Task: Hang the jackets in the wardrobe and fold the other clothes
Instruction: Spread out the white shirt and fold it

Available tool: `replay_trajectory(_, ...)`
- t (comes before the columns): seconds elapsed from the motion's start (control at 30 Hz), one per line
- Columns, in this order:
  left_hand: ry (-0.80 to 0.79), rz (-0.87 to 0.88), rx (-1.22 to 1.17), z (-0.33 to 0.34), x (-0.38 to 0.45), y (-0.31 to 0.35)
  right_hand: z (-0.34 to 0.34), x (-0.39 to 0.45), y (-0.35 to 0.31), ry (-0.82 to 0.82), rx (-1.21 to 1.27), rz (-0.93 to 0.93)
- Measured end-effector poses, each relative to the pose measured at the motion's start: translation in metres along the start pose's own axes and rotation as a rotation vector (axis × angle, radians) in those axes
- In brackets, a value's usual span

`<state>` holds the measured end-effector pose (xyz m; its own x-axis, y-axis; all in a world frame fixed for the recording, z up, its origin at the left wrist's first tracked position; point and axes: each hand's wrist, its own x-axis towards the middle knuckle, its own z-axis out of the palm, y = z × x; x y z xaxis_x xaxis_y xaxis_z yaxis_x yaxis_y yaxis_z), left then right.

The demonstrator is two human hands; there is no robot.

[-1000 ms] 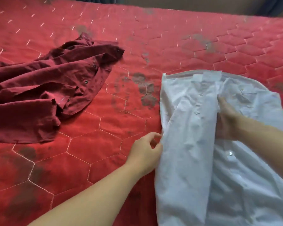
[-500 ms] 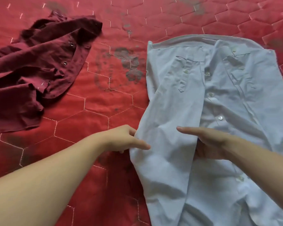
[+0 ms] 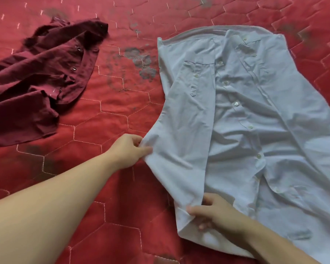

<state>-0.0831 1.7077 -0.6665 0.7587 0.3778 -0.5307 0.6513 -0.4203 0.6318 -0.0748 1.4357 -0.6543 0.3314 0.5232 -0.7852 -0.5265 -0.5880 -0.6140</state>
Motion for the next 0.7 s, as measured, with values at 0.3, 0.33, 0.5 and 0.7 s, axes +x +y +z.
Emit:
replay_trajectory(0.3,0.431,0.14,0.128,0.061,-0.056,0.006,0.025,-0.009,0.03,0.309,0.101,-0.043)
replay_trajectory(0.33,0.453,0.257,0.237,0.071,-0.069,0.008,0.023,-0.014,0.032,0.334,-0.05,-0.103)
replay_trajectory(0.5,0.308,0.508,0.438,0.122,-0.129,0.018,-0.025,-0.063,0.049,0.46,-0.644,-0.502)
replay_trajectory(0.7,-0.103,0.442,0.592,0.196,-0.181,0.036,-0.149,-0.138,0.111,0.634,-1.24,-0.408)
